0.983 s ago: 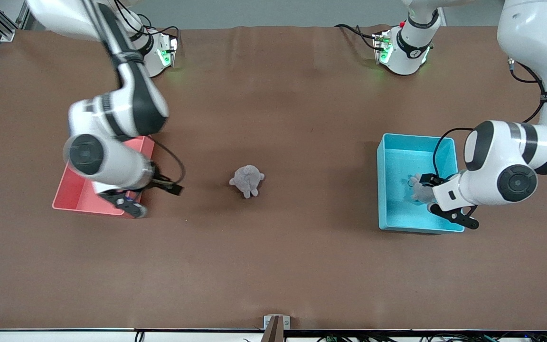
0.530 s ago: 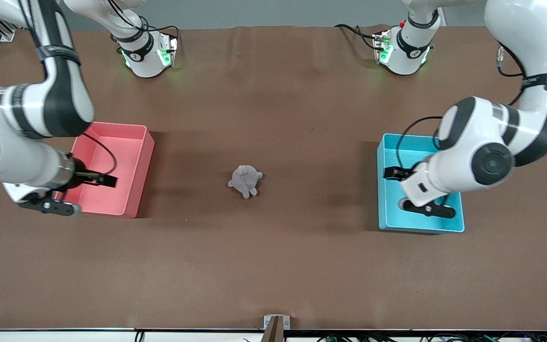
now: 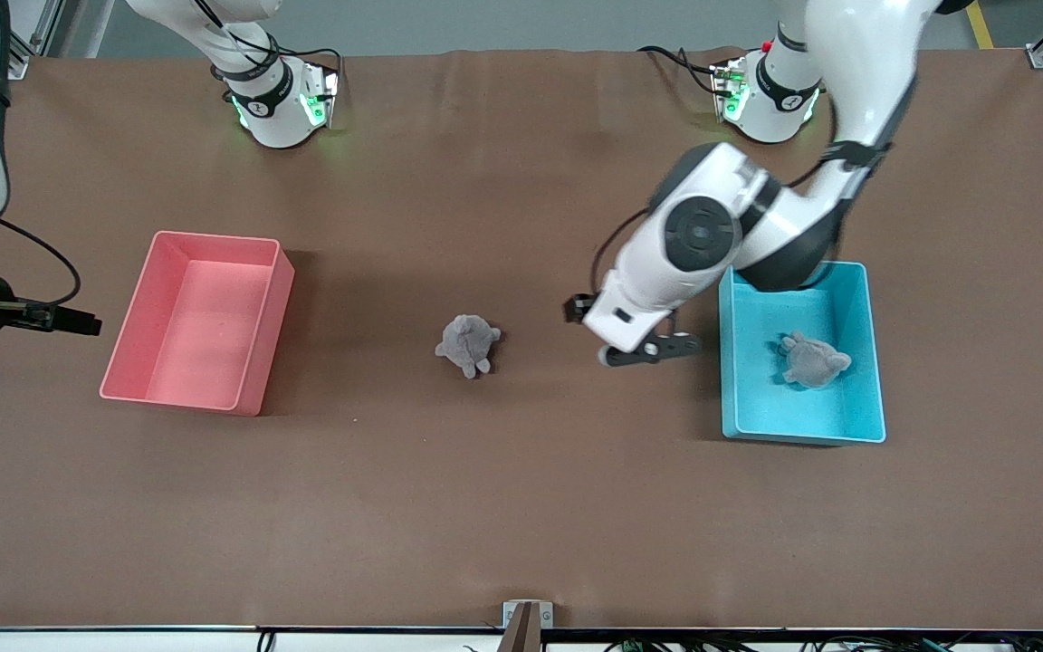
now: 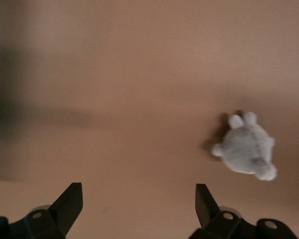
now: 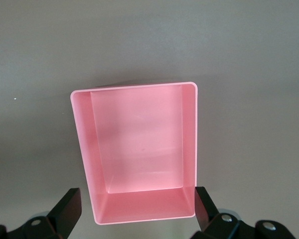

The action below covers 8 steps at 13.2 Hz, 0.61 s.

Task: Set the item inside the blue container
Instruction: 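Grasp the second plush with the left gripper while the right arm withdraws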

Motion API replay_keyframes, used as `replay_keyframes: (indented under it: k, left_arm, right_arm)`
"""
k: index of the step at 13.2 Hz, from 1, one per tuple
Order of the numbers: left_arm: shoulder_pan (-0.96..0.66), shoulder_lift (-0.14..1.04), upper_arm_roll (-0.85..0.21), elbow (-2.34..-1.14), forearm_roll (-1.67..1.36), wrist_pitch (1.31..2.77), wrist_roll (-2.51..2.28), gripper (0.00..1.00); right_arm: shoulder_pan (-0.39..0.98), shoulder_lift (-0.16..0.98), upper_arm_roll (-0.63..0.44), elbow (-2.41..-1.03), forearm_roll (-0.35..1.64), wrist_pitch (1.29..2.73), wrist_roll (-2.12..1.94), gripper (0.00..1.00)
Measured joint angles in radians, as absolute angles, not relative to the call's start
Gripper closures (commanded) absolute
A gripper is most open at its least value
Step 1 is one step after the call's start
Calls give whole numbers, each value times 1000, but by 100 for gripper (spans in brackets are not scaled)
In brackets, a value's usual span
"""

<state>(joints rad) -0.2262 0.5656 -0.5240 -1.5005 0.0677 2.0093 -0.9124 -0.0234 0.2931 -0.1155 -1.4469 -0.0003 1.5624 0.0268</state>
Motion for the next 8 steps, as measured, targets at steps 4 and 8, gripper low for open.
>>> replay_keyframes:
  k: [4,8]
  left_arm:
    - [-344,703,-521,-1498,68,2300,-1082,1]
    - [-379,791,-520,-1488,68,2459,-1149,1]
  right_arm:
    - [-26,294,-113,-1445,0,1562,28,0]
    - [-18,295,-95,-1415,0,1564,27,0]
